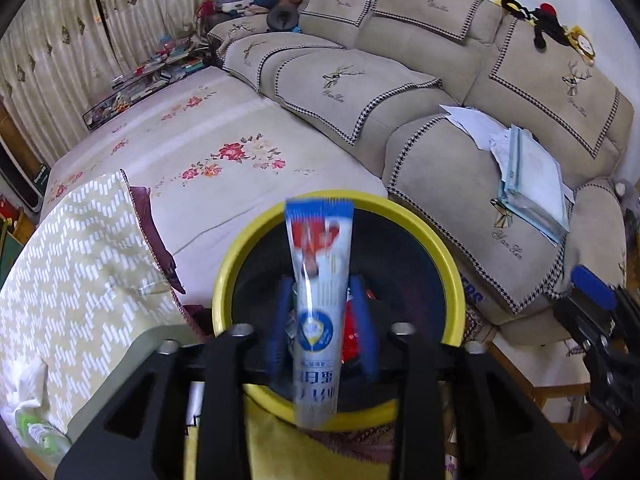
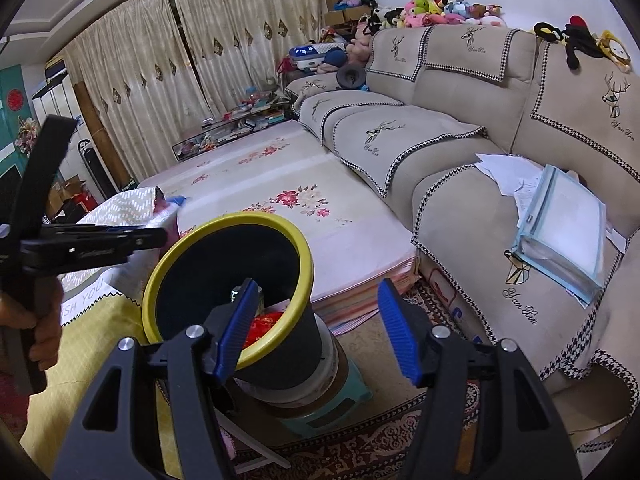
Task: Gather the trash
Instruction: 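Carry the toothpaste tube over the yellow bin and release it, then grasp the clear green-lidded jar with the right gripper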
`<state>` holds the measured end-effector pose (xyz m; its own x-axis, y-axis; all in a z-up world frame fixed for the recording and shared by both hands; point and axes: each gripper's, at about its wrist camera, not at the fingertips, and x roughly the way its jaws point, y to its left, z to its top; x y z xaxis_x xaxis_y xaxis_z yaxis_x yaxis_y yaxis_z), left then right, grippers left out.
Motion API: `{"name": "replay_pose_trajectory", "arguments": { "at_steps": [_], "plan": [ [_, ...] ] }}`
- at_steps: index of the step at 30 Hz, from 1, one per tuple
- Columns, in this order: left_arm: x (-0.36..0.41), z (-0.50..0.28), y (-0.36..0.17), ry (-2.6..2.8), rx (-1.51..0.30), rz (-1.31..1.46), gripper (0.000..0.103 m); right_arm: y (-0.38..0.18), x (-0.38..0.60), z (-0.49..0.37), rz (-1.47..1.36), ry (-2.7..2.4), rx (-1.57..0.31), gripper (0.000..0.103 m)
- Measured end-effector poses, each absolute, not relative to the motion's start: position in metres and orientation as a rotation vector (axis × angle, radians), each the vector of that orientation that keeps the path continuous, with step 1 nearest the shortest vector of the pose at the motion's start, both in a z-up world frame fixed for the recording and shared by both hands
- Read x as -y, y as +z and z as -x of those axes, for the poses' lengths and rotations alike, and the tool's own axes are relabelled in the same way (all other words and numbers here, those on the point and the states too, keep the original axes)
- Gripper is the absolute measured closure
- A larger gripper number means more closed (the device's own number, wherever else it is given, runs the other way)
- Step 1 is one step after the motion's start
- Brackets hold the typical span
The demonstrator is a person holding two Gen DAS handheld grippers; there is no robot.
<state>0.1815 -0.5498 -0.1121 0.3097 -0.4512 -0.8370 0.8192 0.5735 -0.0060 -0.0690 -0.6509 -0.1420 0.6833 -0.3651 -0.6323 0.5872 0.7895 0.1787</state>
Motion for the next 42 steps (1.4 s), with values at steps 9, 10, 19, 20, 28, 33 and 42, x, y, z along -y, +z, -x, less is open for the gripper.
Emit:
{"name": "replay_pose_trajectory", "arguments": {
  "at_steps": [9,10,19,20,28,33,42],
  "plan": [
    [0.494,-0.173,-0.087,-0.848,-0.844,-0.36,0.023,-0.146,0.643,0.064,-0.381,-0.525,-0.632,0.04],
    [0.484,-0.167,-0.082,-0.839,-0.824,-0.35,0.016,-0.146,0.641,0.062,-0.378,-0.52,-0.636,0.04],
    [0.331,-0.11,-0.058,-0.709,-0.72,-0.25,0.009,-0.145,0.592,0.023,-0.315,-0.403,-0.674,0.039],
    [0.315,-0.106,-0.058,-0.688,-0.717,-0.243,0.009,-0.143,0.583,0.017,-0.304,-0.381,-0.676,0.039],
    [0.132,-0.08,-0.056,-0.343,-0.675,-0.119,0.005,-0.127,0.486,-0.053,-0.185,-0.14,-0.703,0.039],
    [0.05,-0.071,-0.058,-0.23,-0.686,-0.03,0.005,-0.119,0.408,-0.1,-0.09,0.032,-0.717,0.039],
    [0.016,-0.071,-0.057,-0.221,-0.681,0.021,0.005,-0.139,0.331,-0.172,0.036,0.221,-0.776,0.039]
  ]
}}
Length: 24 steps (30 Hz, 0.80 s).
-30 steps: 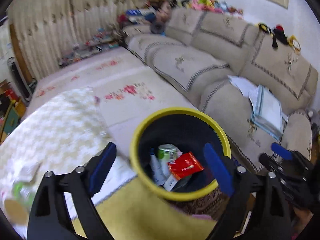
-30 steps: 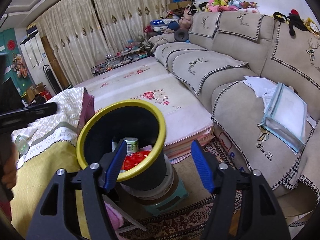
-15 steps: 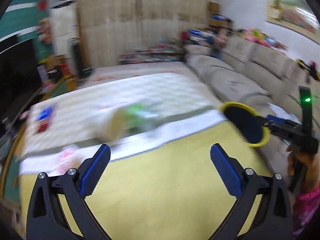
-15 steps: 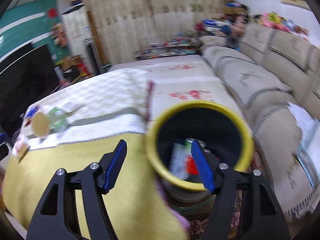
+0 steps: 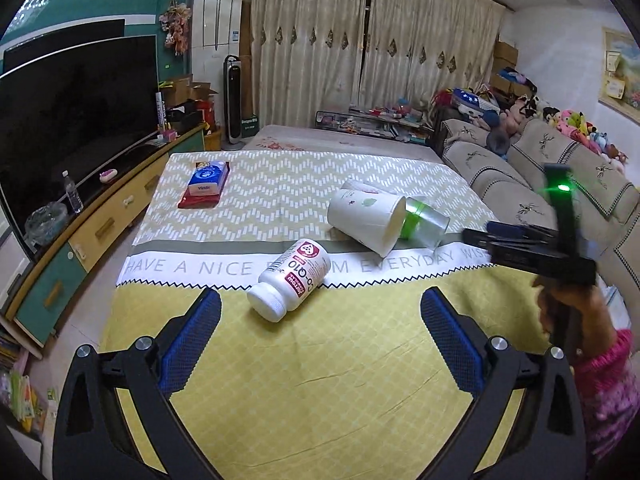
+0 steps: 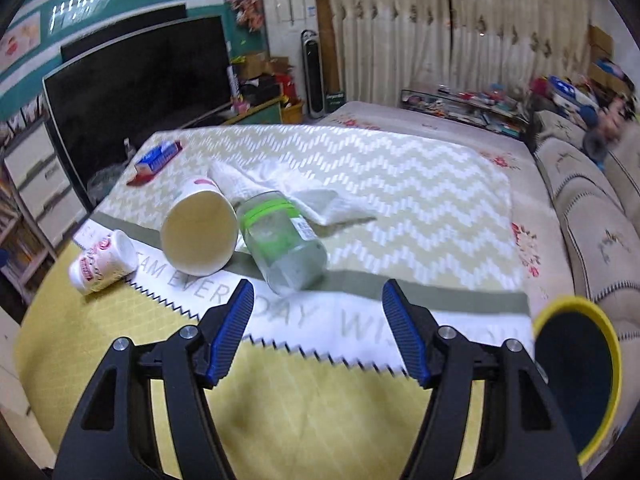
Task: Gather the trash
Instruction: 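Grasp the clear green-lidded jar with the right gripper, then carry the green-lidded jar into the yellow bin and release it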
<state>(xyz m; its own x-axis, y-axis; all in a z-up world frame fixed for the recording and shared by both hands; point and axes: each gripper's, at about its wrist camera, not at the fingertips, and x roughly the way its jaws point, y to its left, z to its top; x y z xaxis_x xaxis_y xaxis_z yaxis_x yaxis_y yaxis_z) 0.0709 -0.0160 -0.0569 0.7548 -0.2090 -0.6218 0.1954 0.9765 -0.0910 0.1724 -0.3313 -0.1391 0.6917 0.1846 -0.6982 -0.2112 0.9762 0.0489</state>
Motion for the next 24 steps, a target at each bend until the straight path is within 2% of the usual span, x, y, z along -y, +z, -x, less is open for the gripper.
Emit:
{"name": "replay_pose_trajectory", "arguments": {
  "at_steps": [9,11,17,18,19,24],
  "plan": [
    [0.029,-0.072,-0.062,-0.243,-0.695,0.016,0.005,-0.154,0.307,-0.217,0.107,0.299,-0.817,0.038],
    [0.029,-0.072,-0.063,-0.244,-0.701,0.019,0.005,-0.159,0.303,-0.227,0.123,0.305,-0.82,0.033],
    [0.024,-0.073,-0.063,-0.239,-0.704,0.027,0.005,-0.173,0.304,-0.244,0.114,0.333,-0.845,0.033],
    [0.024,-0.074,-0.064,-0.237,-0.706,0.029,0.005,-0.173,0.305,-0.244,0.104,0.344,-0.845,0.036],
    [0.024,-0.074,-0.064,-0.237,-0.709,0.032,0.005,-0.173,0.306,-0.244,0.091,0.359,-0.844,0.045],
    [0.028,-0.076,-0.069,-0.248,-0.728,0.035,0.005,-0.162,0.309,-0.231,0.051,0.375,-0.806,0.051]
  ]
}}
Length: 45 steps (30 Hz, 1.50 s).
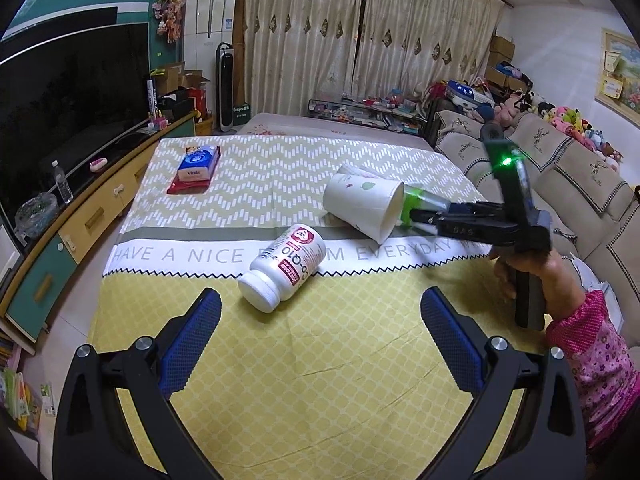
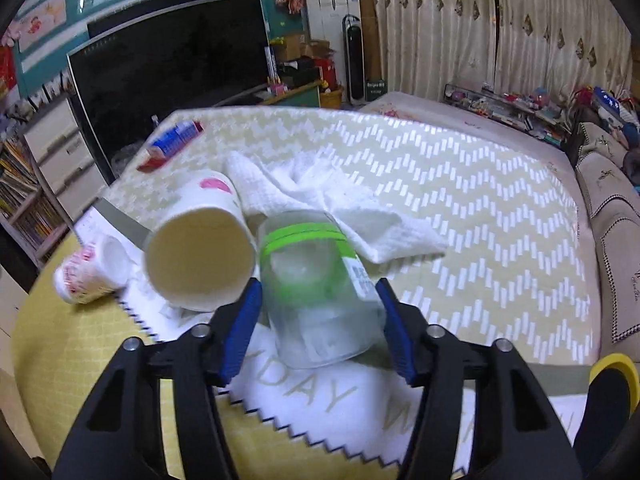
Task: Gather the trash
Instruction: 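Carry the green-lidded jar into the yellow bin and release it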
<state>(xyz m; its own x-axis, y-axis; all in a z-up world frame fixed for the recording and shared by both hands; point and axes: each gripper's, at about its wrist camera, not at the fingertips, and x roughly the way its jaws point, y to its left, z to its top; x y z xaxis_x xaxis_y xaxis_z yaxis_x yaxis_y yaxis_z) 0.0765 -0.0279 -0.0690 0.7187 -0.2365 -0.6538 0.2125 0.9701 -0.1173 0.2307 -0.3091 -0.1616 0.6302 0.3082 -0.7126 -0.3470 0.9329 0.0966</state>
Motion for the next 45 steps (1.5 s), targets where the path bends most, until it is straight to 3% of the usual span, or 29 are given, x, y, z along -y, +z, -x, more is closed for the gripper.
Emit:
{"name": "replay_pose_trajectory", "arguments": {
  "at_steps": [18,27,32,37,45],
  "plan": [
    [0.043,-0.074,-0.073,-0.281,-0.738,0.011,0.005,-0.099,0.338,-0.125,-0.033,0.354,-0.688,0.054],
    [0.054,-0.077,-0.075,-0.299,-0.747,-0.01,0.005,-0.09,0.422,-0.094,-0.108,0.147,-0.661,0.054],
    [0.056,-0.082,-0.079,-0.303,-0.758,-0.006,0.005,-0.108,0.493,-0.087,-0.133,-0.069,-0.683,0.054],
    [0.06,-0.085,-0.081,-0.302,-0.771,-0.01,0.005,-0.16,0.556,-0.093,-0.178,-0.25,-0.808,0.054],
    [0.069,-0.091,-0.085,-0.308,-0.792,-0.026,0.005,-0.222,0.597,-0.108,-0.189,-0.376,-0.932,0.053]
  ]
}}
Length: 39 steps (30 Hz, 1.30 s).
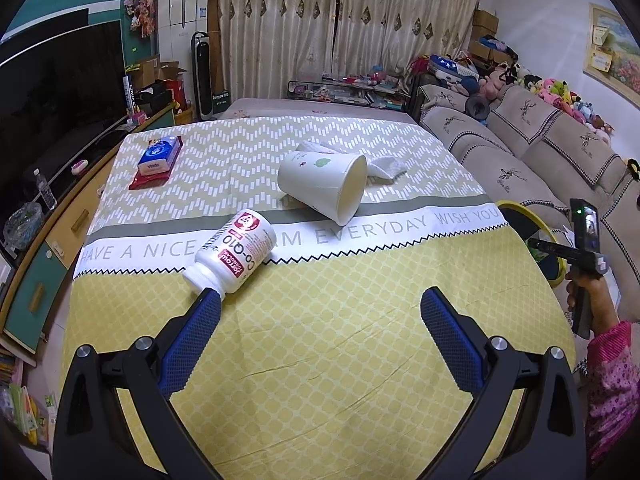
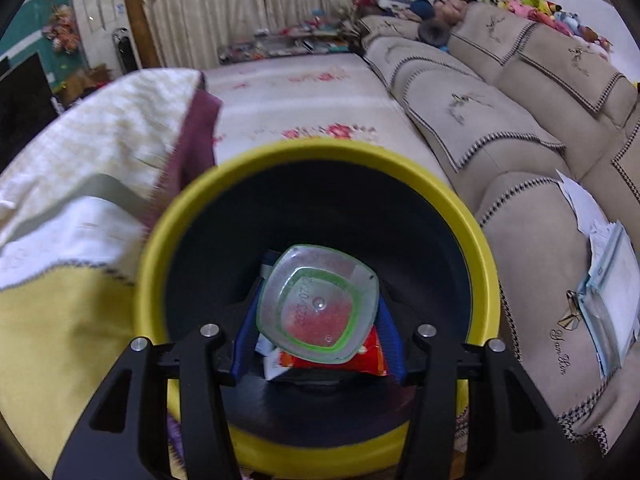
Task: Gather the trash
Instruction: 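Carry the green-lidded jar into the yellow bin and release it, then lift the open right gripper out of the bin, then grasp the white pill bottle with the left gripper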
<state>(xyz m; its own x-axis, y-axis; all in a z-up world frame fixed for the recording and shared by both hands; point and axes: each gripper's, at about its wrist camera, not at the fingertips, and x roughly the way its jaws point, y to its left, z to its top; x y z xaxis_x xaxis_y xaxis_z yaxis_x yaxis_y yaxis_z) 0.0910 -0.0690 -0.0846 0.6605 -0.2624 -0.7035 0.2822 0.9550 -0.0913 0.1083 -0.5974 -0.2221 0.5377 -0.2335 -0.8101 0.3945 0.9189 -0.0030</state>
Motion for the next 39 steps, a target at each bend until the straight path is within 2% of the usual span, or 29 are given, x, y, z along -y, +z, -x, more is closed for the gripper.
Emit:
{"name": "replay_pose_trajectory", "arguments": {
  "at_steps": [4,5,7,21,39],
  "plan": [
    [0.072,-0.094,-0.086,-0.311,-0.796,-0.039,0.005,-0.237,0.601,-0.115,-0.197,-0.402,-0.963,0.053],
    [0.072,-0.095,-0.086,-0.31,-0.796,-0.04,0.005,-0.237,0.6,-0.114,-0.198,-0.406,-0.96,0.046],
    [0.072,-0.097,-0.087,-0.307,-0.8,-0.037,0.005,-0.233,0.597,-0.113,-0.199,-0.408,-0.933,0.04],
    [0.043,-0.112,-0.096,-0.273,-0.825,-0.043,0.005,-0.186,0.555,-0.097,-0.135,-0.377,-0.814,0.036],
    [0.02,-0.211,-0.143,-0.341,-0.978,-0.105,0.005,-0.164,0.515,-0.095,-0.11,-0.293,-0.793,0.034]
  ]
}}
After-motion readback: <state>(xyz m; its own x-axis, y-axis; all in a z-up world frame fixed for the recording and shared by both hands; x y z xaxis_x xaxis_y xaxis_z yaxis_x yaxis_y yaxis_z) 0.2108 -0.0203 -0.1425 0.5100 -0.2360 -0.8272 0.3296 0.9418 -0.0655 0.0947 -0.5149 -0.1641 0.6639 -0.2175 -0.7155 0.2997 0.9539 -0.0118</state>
